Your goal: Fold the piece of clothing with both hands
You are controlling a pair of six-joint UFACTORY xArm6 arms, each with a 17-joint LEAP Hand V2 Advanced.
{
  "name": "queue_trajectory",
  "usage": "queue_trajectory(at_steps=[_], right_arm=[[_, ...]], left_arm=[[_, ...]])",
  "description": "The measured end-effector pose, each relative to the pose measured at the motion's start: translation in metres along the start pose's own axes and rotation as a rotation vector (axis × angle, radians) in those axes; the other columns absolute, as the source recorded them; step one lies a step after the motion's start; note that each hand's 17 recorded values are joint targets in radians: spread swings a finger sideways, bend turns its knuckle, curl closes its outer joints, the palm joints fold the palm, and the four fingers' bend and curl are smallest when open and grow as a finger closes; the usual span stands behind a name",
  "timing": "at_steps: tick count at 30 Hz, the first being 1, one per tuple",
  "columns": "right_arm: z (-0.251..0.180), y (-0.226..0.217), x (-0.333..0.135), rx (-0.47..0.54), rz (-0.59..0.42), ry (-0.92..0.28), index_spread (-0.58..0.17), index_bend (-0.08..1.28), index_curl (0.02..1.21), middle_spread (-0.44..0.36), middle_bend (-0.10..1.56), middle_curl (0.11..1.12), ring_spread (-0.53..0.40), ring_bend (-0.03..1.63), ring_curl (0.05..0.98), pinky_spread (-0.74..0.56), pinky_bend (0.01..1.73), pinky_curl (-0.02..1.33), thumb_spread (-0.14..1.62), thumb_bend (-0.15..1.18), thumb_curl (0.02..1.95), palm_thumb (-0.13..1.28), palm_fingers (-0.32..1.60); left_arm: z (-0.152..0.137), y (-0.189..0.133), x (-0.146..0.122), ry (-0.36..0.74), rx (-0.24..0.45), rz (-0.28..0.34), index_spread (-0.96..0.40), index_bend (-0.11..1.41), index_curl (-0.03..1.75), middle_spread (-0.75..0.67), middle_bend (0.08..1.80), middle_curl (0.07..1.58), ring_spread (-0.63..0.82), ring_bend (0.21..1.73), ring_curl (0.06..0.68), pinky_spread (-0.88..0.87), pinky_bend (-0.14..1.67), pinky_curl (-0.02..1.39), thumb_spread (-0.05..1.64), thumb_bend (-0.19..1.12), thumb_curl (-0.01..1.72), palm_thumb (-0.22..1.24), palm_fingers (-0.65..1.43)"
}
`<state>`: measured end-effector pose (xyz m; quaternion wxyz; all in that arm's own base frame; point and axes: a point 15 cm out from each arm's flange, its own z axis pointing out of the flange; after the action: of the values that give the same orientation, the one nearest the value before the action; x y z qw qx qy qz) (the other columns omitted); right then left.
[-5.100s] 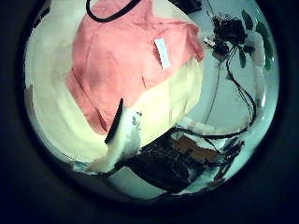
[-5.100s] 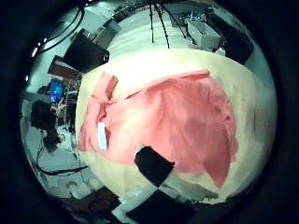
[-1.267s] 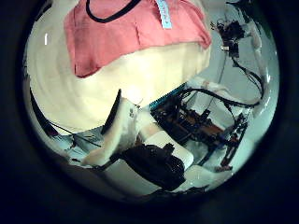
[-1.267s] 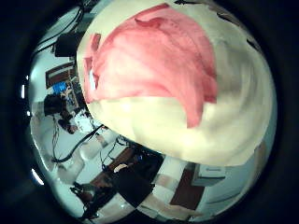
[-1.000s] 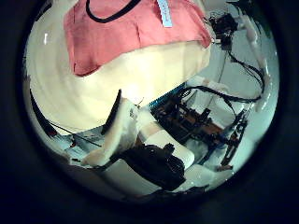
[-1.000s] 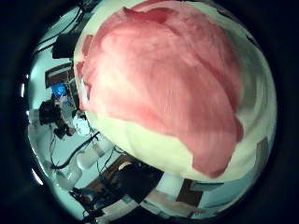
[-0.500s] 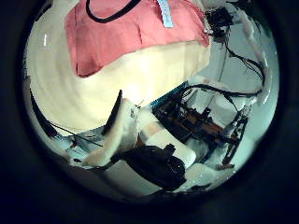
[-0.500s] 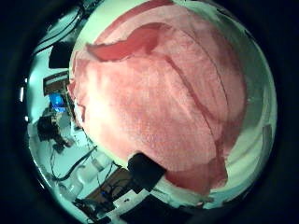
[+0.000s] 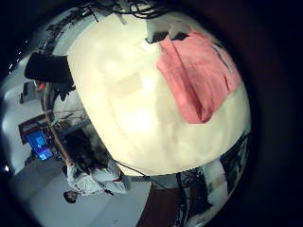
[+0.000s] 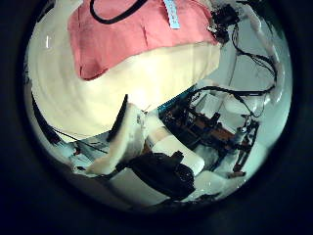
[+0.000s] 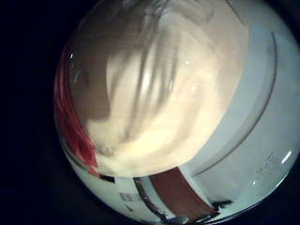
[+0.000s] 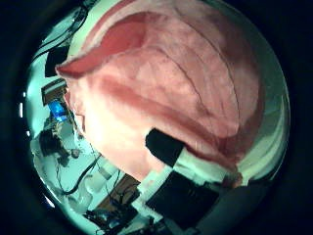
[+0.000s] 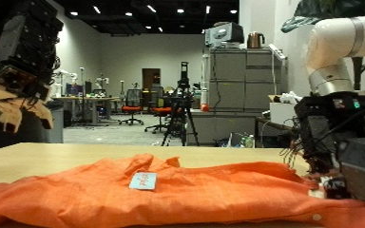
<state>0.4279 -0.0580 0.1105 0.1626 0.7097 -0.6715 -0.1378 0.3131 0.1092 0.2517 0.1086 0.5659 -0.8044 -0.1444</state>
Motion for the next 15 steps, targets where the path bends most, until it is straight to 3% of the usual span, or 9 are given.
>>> queue_trajectory(at_steps=[4,8,10,15], right_arm=[[0.001,0.007,0.001,-0.035,-0.019,0.028,-0.265,0.23,0.38,-0.123,0.55,0.47,-0.183,0.80,0.332,-0.19,0.43,0.21,1.02,-0.01,0.31,0.45,1.09],[0.004,0.019,0.003,-0.083,-0.036,0.046,-0.319,0.32,0.45,-0.200,0.64,0.52,-0.259,0.87,0.393,-0.41,0.59,0.27,1.02,-0.01,0.32,0.53,1.22],[0.005,0.024,0.004,-0.104,-0.044,0.042,-0.339,0.45,0.51,-0.189,0.76,0.57,-0.272,0.91,0.415,-0.46,0.66,0.30,1.04,0.02,0.34,0.63,1.38],[0.001,0.029,0.011,-0.106,-0.063,0.030,-0.336,0.69,0.62,-0.179,0.92,0.63,-0.265,1.03,0.475,-0.48,0.88,0.41,1.04,0.04,0.38,0.79,1.40]], left_arm=[[-0.001,0.002,0.001,0.004,-0.001,-0.004,0.10,0.16,0.30,0.17,0.20,0.34,0.47,0.39,0.230,0.49,0.26,0.32,1.39,-0.01,0.24,0.42,0.08],[-0.002,0.004,0.002,0.006,-0.002,-0.003,0.10,0.16,0.30,0.17,0.19,0.34,0.47,0.39,0.231,0.49,0.26,0.32,1.39,-0.01,0.24,0.43,0.08],[-0.004,0.005,0.002,0.004,0.004,-0.006,0.10,0.16,0.30,0.17,0.20,0.34,0.47,0.38,0.230,0.49,0.26,0.32,1.39,-0.01,0.23,0.43,0.08],[-0.006,0.010,0.005,0.001,0.010,-0.009,0.10,0.16,0.30,0.17,0.19,0.34,0.47,0.39,0.231,0.49,0.25,0.32,1.39,-0.01,0.23,0.43,0.09]])
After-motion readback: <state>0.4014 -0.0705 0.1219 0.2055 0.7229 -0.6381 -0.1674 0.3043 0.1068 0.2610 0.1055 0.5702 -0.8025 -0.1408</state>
